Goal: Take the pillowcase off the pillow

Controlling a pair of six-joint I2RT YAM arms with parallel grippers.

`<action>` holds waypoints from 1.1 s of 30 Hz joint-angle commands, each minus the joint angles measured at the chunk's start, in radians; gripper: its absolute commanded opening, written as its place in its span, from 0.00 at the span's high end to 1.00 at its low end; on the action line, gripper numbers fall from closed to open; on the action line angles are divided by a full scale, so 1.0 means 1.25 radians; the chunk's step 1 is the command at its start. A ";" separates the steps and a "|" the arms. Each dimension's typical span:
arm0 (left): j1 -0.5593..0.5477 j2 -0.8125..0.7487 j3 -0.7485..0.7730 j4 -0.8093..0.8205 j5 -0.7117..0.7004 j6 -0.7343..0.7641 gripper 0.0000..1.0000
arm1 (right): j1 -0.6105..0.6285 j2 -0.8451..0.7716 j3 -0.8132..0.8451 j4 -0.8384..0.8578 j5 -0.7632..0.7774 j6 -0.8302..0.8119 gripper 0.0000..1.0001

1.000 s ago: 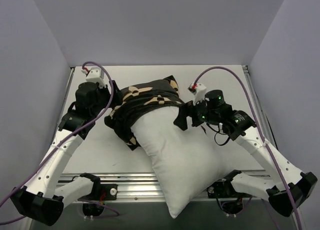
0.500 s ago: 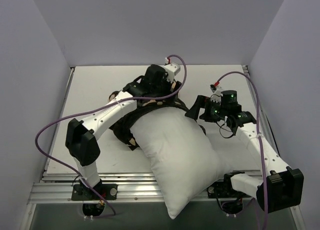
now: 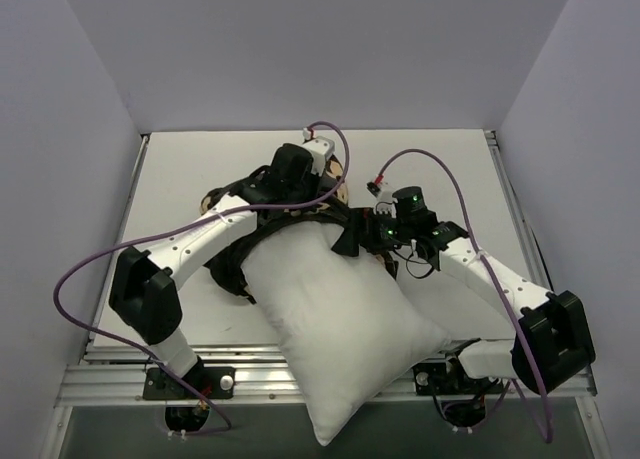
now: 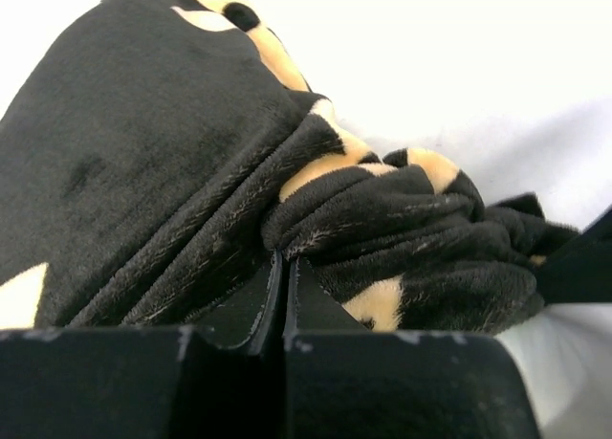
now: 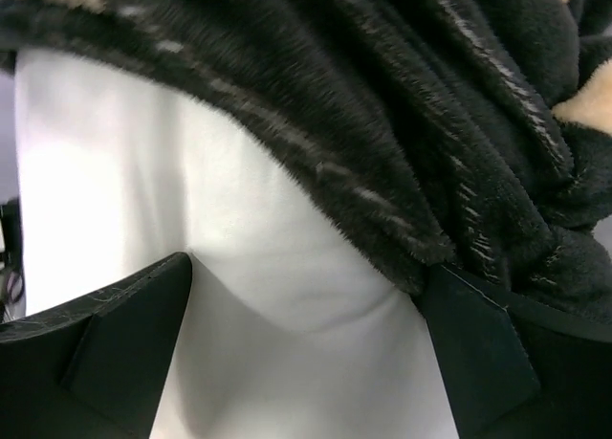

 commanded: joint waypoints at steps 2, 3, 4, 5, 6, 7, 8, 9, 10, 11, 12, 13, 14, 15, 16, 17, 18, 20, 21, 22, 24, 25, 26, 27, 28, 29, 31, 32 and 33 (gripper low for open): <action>0.038 -0.116 -0.091 0.112 -0.065 -0.064 0.98 | 0.077 0.010 0.034 0.021 -0.006 -0.036 0.00; 0.039 -0.132 -0.132 0.145 -0.059 -0.070 0.98 | 0.078 0.011 0.030 0.028 -0.002 -0.030 0.00; 0.040 -0.147 -0.150 0.162 -0.050 -0.083 0.98 | 0.081 0.015 0.024 0.036 -0.004 -0.026 0.00; 0.040 -0.168 -0.180 0.187 -0.039 -0.091 0.98 | 0.085 0.031 0.019 0.056 -0.012 -0.024 0.00; 0.040 -0.178 -0.191 0.196 -0.035 -0.100 0.98 | 0.088 0.040 0.013 0.066 -0.018 -0.020 0.02; 0.040 -0.189 -0.198 0.199 -0.033 -0.104 0.98 | 0.093 0.053 0.013 0.075 -0.023 -0.020 0.05; 0.040 -0.191 -0.201 0.198 -0.033 -0.107 0.98 | 0.098 0.072 0.013 0.077 -0.029 -0.020 0.09; 0.041 -0.195 -0.206 0.196 -0.041 -0.107 0.98 | 0.115 0.080 0.013 0.081 -0.032 -0.020 0.14; 0.041 -0.199 -0.206 0.193 -0.049 -0.105 0.98 | 0.123 0.084 0.017 0.090 -0.037 -0.020 0.29; 0.043 -0.201 -0.206 0.186 -0.054 -0.104 0.98 | 0.130 0.088 0.021 0.091 -0.039 -0.021 0.41; 0.049 -0.206 -0.202 0.180 -0.064 -0.104 0.98 | 0.145 0.086 0.035 0.084 -0.046 -0.030 0.68; 0.054 -0.207 -0.198 0.180 -0.067 -0.107 0.98 | 0.152 0.086 0.035 0.075 -0.047 -0.036 0.82; 0.060 -0.207 -0.195 0.175 -0.073 -0.108 0.98 | 0.156 0.076 0.054 0.064 -0.043 -0.042 0.96; 0.073 -0.210 -0.190 0.171 -0.081 -0.110 0.98 | 0.162 0.070 0.065 0.049 -0.028 -0.050 1.00; 0.083 -0.210 -0.176 0.167 -0.098 -0.116 0.98 | 0.169 0.055 0.077 0.019 -0.024 -0.067 1.00; 0.094 -0.211 -0.169 0.161 -0.110 -0.119 0.98 | 0.171 0.044 0.100 0.006 -0.021 -0.074 1.00; 0.105 -0.211 -0.160 0.158 -0.125 -0.129 0.98 | 0.173 0.033 0.111 -0.023 -0.016 -0.080 1.00; 0.147 -0.211 -0.134 0.148 -0.168 -0.142 0.98 | 0.178 -0.012 0.139 -0.066 -0.005 -0.095 1.00; 0.163 -0.211 -0.125 0.147 -0.184 -0.151 0.98 | 0.178 -0.027 0.149 -0.083 -0.005 -0.101 1.00; 0.196 -0.211 -0.116 0.147 -0.196 -0.163 0.98 | 0.180 -0.062 0.157 -0.115 -0.001 -0.106 1.00; 0.225 -0.212 -0.094 0.154 -0.233 -0.174 0.98 | 0.180 -0.099 0.173 -0.163 0.007 -0.124 1.00; 0.250 -0.212 -0.087 0.159 -0.244 -0.174 0.98 | 0.180 -0.133 0.176 -0.183 0.015 -0.133 1.00; 0.260 -0.211 -0.078 0.160 -0.265 -0.174 0.98 | 0.180 -0.149 0.180 -0.201 0.022 -0.142 1.00; 0.268 -0.210 -0.061 0.162 -0.272 -0.170 0.98 | 0.180 -0.164 0.183 -0.221 0.032 -0.153 1.00; 0.278 -0.206 -0.052 0.166 -0.281 -0.168 0.98 | 0.180 -0.192 0.183 -0.247 0.038 -0.155 1.00; 0.294 -0.204 -0.045 0.167 -0.287 -0.166 0.98 | 0.178 -0.206 0.181 -0.260 0.050 -0.156 1.00; 0.311 -0.190 -0.028 0.169 -0.300 -0.161 0.98 | 0.179 -0.239 0.181 -0.295 0.060 -0.156 1.00; 0.327 -0.184 -0.023 0.166 -0.305 -0.161 0.98 | 0.179 -0.250 0.184 -0.307 0.075 -0.155 1.00; 0.336 -0.171 -0.012 0.161 -0.311 -0.164 0.98 | 0.178 -0.262 0.187 -0.326 0.086 -0.153 1.00</action>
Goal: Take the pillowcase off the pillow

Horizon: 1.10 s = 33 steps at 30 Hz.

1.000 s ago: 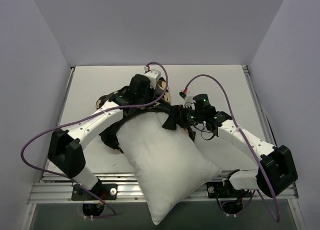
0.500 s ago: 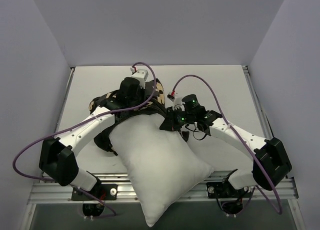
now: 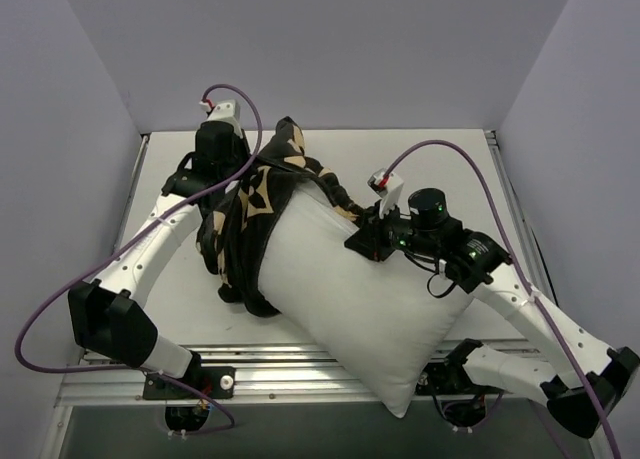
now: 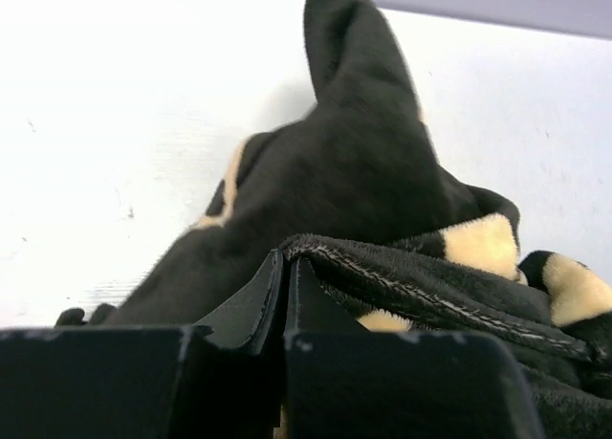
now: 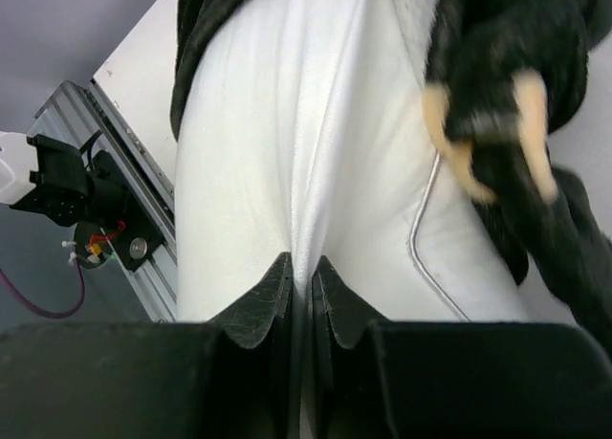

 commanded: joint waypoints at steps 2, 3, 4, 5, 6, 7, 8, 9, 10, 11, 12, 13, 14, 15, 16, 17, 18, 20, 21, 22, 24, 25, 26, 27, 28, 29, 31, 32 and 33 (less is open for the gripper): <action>0.120 0.025 0.081 0.100 -0.222 0.024 0.98 | 0.007 -0.105 0.064 -0.190 -0.007 -0.009 1.00; 0.128 0.042 0.088 0.097 -0.232 0.024 0.98 | 0.007 -0.111 0.077 -0.218 0.003 -0.014 1.00; 0.137 0.054 0.093 0.095 -0.232 0.025 0.98 | 0.006 -0.121 0.110 -0.234 0.017 -0.021 1.00; 0.148 0.063 0.101 0.086 -0.232 0.024 0.98 | 0.005 -0.125 0.129 -0.250 0.032 -0.028 1.00; 0.166 0.077 0.109 0.078 -0.233 0.020 0.98 | 0.003 -0.127 0.146 -0.278 0.055 -0.034 1.00; 0.174 0.096 0.123 0.067 -0.233 0.020 0.98 | 0.002 -0.129 0.161 -0.290 0.067 -0.039 1.00; 0.180 0.105 0.128 0.063 -0.236 0.023 0.98 | 0.002 -0.130 0.186 -0.299 0.078 -0.044 1.00; 0.185 0.114 0.129 0.062 -0.242 0.030 0.98 | 0.001 -0.130 0.196 -0.317 0.087 -0.046 1.00; 0.196 0.127 0.131 0.060 -0.252 0.031 0.98 | 0.000 -0.132 0.206 -0.323 0.102 -0.049 1.00; 0.202 0.132 0.132 0.058 -0.252 0.031 0.98 | 0.000 -0.133 0.216 -0.326 0.107 -0.049 1.00; 0.206 0.141 0.132 0.057 -0.246 0.029 0.98 | 0.000 -0.135 0.215 -0.328 0.107 -0.052 1.00; 0.208 0.143 0.130 0.054 -0.234 0.028 0.98 | 0.000 -0.133 0.211 -0.325 0.091 -0.055 1.00; 0.208 0.144 0.120 0.060 -0.182 0.029 0.98 | 0.000 -0.129 0.204 -0.320 0.082 -0.056 1.00; 0.206 0.140 0.109 0.082 -0.148 0.030 0.98 | 0.000 -0.115 0.183 -0.307 0.081 -0.052 1.00; 0.198 0.137 0.096 0.096 -0.115 0.031 0.98 | 0.001 -0.107 0.171 -0.300 0.080 -0.051 1.00; 0.195 0.129 0.071 0.118 -0.066 0.034 0.98 | 0.001 -0.086 0.145 -0.278 0.070 -0.053 1.00; 0.188 0.125 0.059 0.118 -0.046 0.036 0.98 | 0.002 -0.086 0.132 -0.264 0.063 -0.052 1.00; 0.174 0.115 0.028 0.142 -0.005 0.050 0.98 | 0.003 -0.057 0.110 -0.209 0.050 -0.052 0.97; 0.171 0.109 0.018 0.158 0.011 0.055 0.98 | 0.003 -0.040 0.089 -0.189 0.047 -0.050 0.90; 0.168 0.108 0.012 0.161 0.024 0.057 0.98 | 0.003 -0.030 0.082 -0.170 0.047 -0.047 0.82; 0.163 0.109 0.005 0.141 0.040 0.051 0.98 | 0.007 0.004 0.065 -0.107 0.056 -0.051 0.53; 0.160 0.110 0.006 0.130 0.041 0.045 0.95 | 0.008 0.017 0.045 -0.086 0.073 -0.049 0.45; 0.158 0.110 0.007 0.119 0.046 0.033 0.82 | 0.008 0.036 0.042 -0.067 0.128 -0.047 0.32; 0.154 0.103 0.004 0.102 0.050 0.027 0.75 | 0.007 0.074 0.041 -0.058 0.158 -0.041 0.25; 0.149 0.093 -0.001 0.098 0.052 0.022 0.68 | 0.007 0.090 0.044 -0.050 0.196 -0.033 0.20; 0.133 0.065 -0.006 0.096 0.050 0.018 0.55 | -0.003 0.107 0.044 -0.021 0.266 -0.023 0.12; 0.109 0.033 -0.024 0.102 0.017 0.020 0.39 | -0.031 0.154 0.055 0.006 0.280 -0.011 0.08; 0.096 0.005 -0.031 0.107 0.006 0.033 0.32 | -0.052 0.171 0.062 0.033 0.266 -0.006 0.06; 0.079 -0.005 -0.034 0.111 -0.003 0.036 0.22 | -0.075 0.199 0.066 0.050 0.213 -0.001 0.05</action>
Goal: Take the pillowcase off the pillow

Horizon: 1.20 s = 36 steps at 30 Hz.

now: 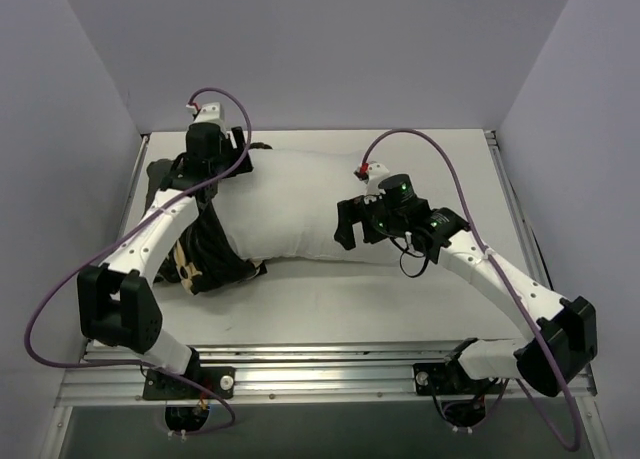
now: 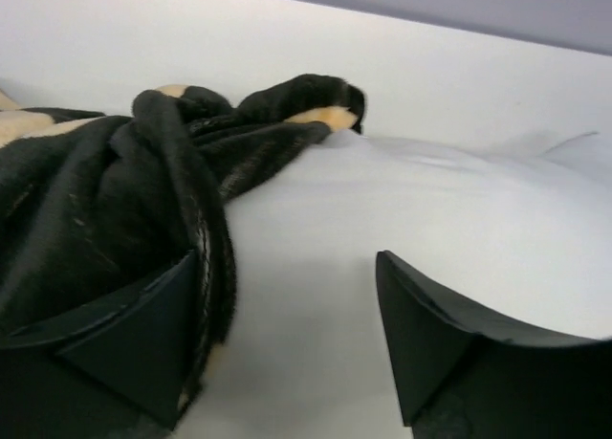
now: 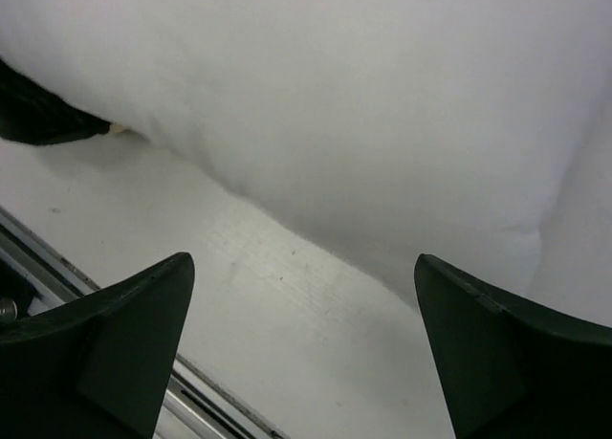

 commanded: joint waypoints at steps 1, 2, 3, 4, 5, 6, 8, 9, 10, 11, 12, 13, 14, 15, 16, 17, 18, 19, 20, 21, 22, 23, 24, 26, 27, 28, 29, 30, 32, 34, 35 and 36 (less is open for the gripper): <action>-0.047 -0.096 -0.012 0.018 -0.016 0.007 0.18 | -0.085 0.052 0.029 0.125 0.004 0.031 0.05; -0.048 -0.097 -0.016 0.013 -0.017 0.007 0.15 | -0.095 0.063 0.027 0.180 -0.003 0.042 0.04; -0.048 -0.090 -0.018 -0.004 -0.021 0.004 0.13 | -0.100 0.088 0.023 0.203 -0.003 0.041 0.02; -0.047 -0.081 -0.022 -0.014 -0.029 0.001 0.12 | -0.101 0.106 0.021 0.234 0.008 0.038 0.02; -0.047 -0.070 -0.022 -0.029 -0.030 -0.007 0.11 | -0.101 0.126 0.015 0.266 0.013 0.030 0.02; -0.047 -0.043 -0.021 -0.051 -0.023 -0.008 0.11 | -0.103 0.176 0.013 0.273 0.012 0.031 0.02; -0.047 -0.005 -0.007 -0.067 0.011 -0.003 0.10 | -0.092 0.222 0.011 0.268 -0.032 0.027 0.07; -0.049 0.037 0.000 -0.093 0.015 -0.004 0.09 | -0.083 0.247 -0.006 0.265 -0.052 0.025 0.09; -0.051 0.059 0.009 -0.106 0.019 -0.004 0.09 | -0.047 0.252 -0.017 0.257 -0.067 0.023 0.11; -0.054 0.094 0.021 -0.120 0.021 -0.006 0.09 | -0.023 0.251 -0.026 0.226 -0.068 0.019 0.12; -0.056 0.107 0.021 -0.131 0.021 -0.007 0.09 | 0.003 0.237 -0.050 0.218 -0.069 0.014 0.12; -0.061 0.115 0.017 -0.129 0.024 -0.009 0.09 | 0.027 0.225 -0.065 0.182 -0.074 0.019 0.12; -0.076 0.122 0.009 -0.120 0.028 -0.017 0.09 | 0.067 0.208 -0.085 0.154 -0.102 0.030 0.14; -0.086 0.122 -0.010 -0.103 0.043 -0.020 0.09 | 0.084 0.160 -0.106 0.144 -0.123 0.055 0.14; -0.096 0.120 -0.018 -0.098 0.052 -0.024 0.09 | 0.102 0.132 -0.147 0.135 -0.142 0.069 0.15; -0.122 0.111 -0.028 -0.097 0.056 -0.032 0.09 | 0.142 0.096 -0.166 0.118 -0.162 0.082 0.15; -0.138 0.101 -0.055 -0.098 0.058 -0.036 0.09 | 0.166 0.023 -0.182 0.112 -0.168 0.097 0.15; -0.154 0.089 -0.075 -0.097 0.061 -0.039 0.09 | 0.188 -0.012 -0.200 0.101 -0.175 0.122 0.15; -0.187 0.051 -0.100 -0.084 0.061 -0.044 0.09 | 0.227 -0.076 -0.205 0.086 -0.196 0.133 0.15; -0.203 0.029 -0.161 -0.076 0.063 -0.047 0.09 | 0.243 -0.107 -0.209 0.080 -0.209 0.145 0.15; -0.219 0.002 -0.196 -0.065 0.069 -0.048 0.09 | 0.254 -0.132 -0.208 0.074 -0.220 0.165 0.15; -0.235 -0.057 -0.230 -0.043 0.074 -0.040 0.09 | 0.259 -0.174 -0.204 0.061 -0.231 0.170 0.15; -0.260 -0.085 -0.260 -0.038 0.075 -0.036 0.09 | 0.261 -0.192 -0.197 0.053 -0.235 0.172 0.15; -0.275 -0.174 -0.316 -0.050 0.072 -0.029 0.09 | 0.257 -0.233 -0.162 0.031 -0.201 0.164 0.13; -0.281 -0.201 -0.324 -0.061 0.068 -0.028 0.09 | 0.241 -0.239 -0.148 0.022 -0.149 0.158 0.11; -0.285 -0.255 -0.325 -0.071 0.058 -0.023 0.09 | 0.225 -0.240 -0.115 0.011 -0.126 0.140 0.07; -0.288 -0.281 -0.319 -0.091 0.053 -0.020 0.09 | 0.202 -0.232 -0.099 0.005 -0.110 0.129 0.06; -0.293 -0.302 -0.310 -0.101 0.050 -0.018 0.09 | 0.132 -0.221 -0.084 0.003 -0.100 0.120 0.05; -0.296 -0.347 -0.271 -0.123 0.045 -0.015 0.08 | 0.046 -0.180 -0.057 0.016 -0.115 0.107 0.03; -0.296 -0.358 -0.248 -0.132 0.045 -0.010 0.08 | -0.081 -0.147 -0.046 0.062 -0.210 0.105 0.02; -0.296 -0.356 -0.230 -0.141 0.046 -0.009 0.08 | -0.117 -0.111 -0.044 0.088 -0.253 0.114 0.01; -0.296 -0.351 -0.225 -0.147 0.046 -0.010 0.08 | -0.144 -0.088 -0.041 0.112 -0.290 0.121 0.00</action>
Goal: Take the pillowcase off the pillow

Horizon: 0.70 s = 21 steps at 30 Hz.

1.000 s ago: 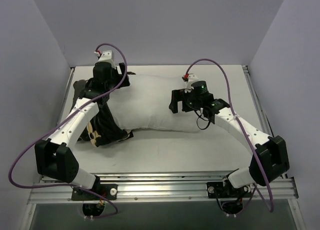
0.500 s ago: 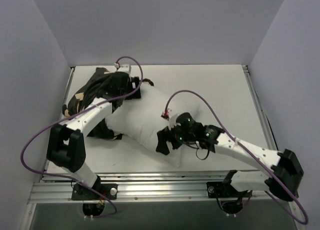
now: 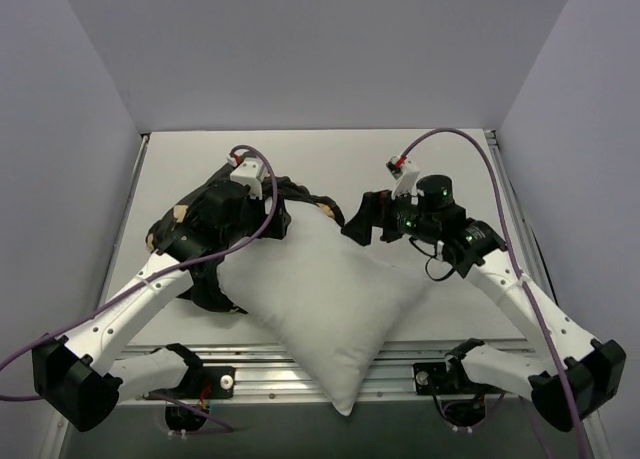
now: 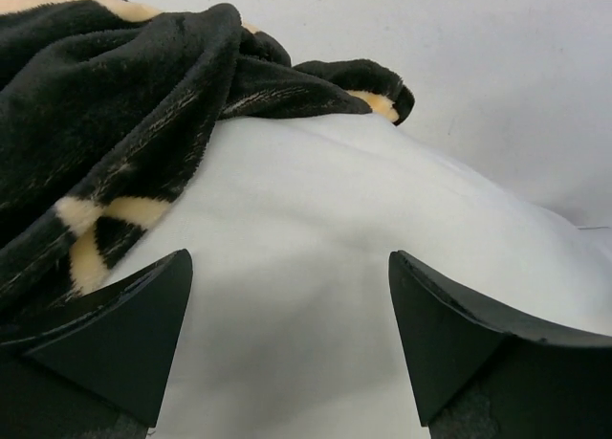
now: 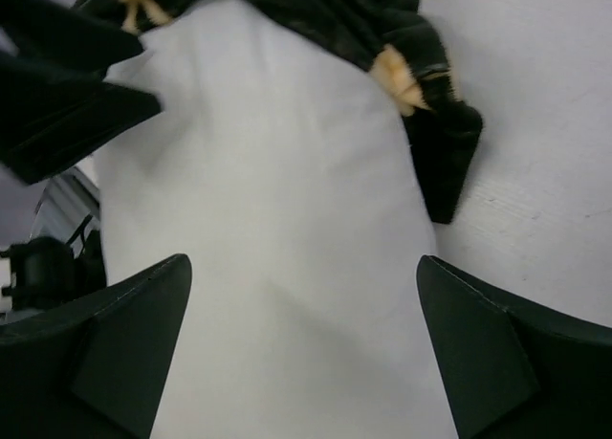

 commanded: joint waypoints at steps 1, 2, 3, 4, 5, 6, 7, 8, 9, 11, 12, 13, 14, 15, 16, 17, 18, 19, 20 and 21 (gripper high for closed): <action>-0.001 0.007 0.055 -0.067 0.005 -0.010 0.08 | -0.103 0.085 0.023 0.083 -0.129 0.005 0.00; -0.002 0.015 0.056 -0.087 0.001 -0.028 0.08 | -0.112 0.138 0.034 0.093 -0.152 0.005 0.00; -0.002 0.015 0.048 -0.095 -0.006 -0.039 0.08 | -0.114 0.169 0.062 0.100 -0.161 -0.004 0.00; -0.002 0.016 0.035 -0.099 -0.005 -0.049 0.08 | -0.114 0.196 0.075 0.115 -0.172 -0.003 0.00; -0.003 0.005 0.022 -0.094 -0.003 -0.068 0.08 | -0.115 0.251 0.087 0.130 -0.204 0.003 0.00; -0.005 -0.001 -0.016 -0.086 0.001 -0.081 0.08 | -0.114 0.277 0.096 0.139 -0.225 0.016 0.00; -0.007 -0.011 -0.036 -0.078 0.004 -0.094 0.09 | -0.115 0.300 0.104 0.199 -0.245 0.026 0.00; -0.007 -0.028 -0.055 -0.066 0.009 -0.119 0.09 | -0.114 0.342 0.108 0.218 -0.253 0.040 0.00; -0.009 -0.035 -0.091 -0.064 0.003 -0.135 0.10 | -0.115 0.366 0.115 0.223 -0.252 0.047 0.00; -0.014 -0.056 -0.129 -0.062 0.000 -0.179 0.12 | -0.111 0.423 0.140 0.225 -0.266 0.045 0.00; -0.017 -0.061 -0.149 -0.062 -0.002 -0.195 0.12 | -0.105 0.438 0.145 0.225 -0.290 0.045 0.00; -0.019 -0.071 -0.188 -0.062 -0.006 -0.212 0.13 | -0.098 0.449 0.145 0.235 -0.304 0.043 0.00; -0.020 -0.076 -0.208 -0.052 -0.003 -0.239 0.14 | -0.091 0.464 0.141 0.243 -0.317 0.040 0.00; -0.023 -0.080 -0.227 -0.045 0.001 -0.249 0.14 | -0.070 0.470 0.140 0.245 -0.334 0.032 0.00; -0.024 -0.083 -0.244 -0.040 0.002 -0.260 0.15 | -0.057 0.478 0.140 0.237 -0.341 0.026 0.00; -0.025 -0.091 -0.277 -0.024 0.001 -0.277 0.15 | -0.043 0.494 0.145 0.227 -0.346 0.002 0.00; -0.026 -0.094 -0.294 -0.013 0.000 -0.283 0.16 | -0.029 0.502 0.146 0.217 -0.351 -0.010 0.00; -0.026 -0.103 -0.335 0.020 -0.002 -0.300 0.17 | 0.009 0.524 0.140 0.213 -0.365 -0.025 0.00; -0.028 -0.103 -0.335 0.020 -0.002 -0.300 0.17 | 0.016 0.524 0.140 0.216 -0.365 -0.025 0.00; -0.028 -0.105 -0.346 0.039 -0.004 -0.311 0.18 | 0.022 0.535 0.135 0.223 -0.382 -0.025 0.00</action>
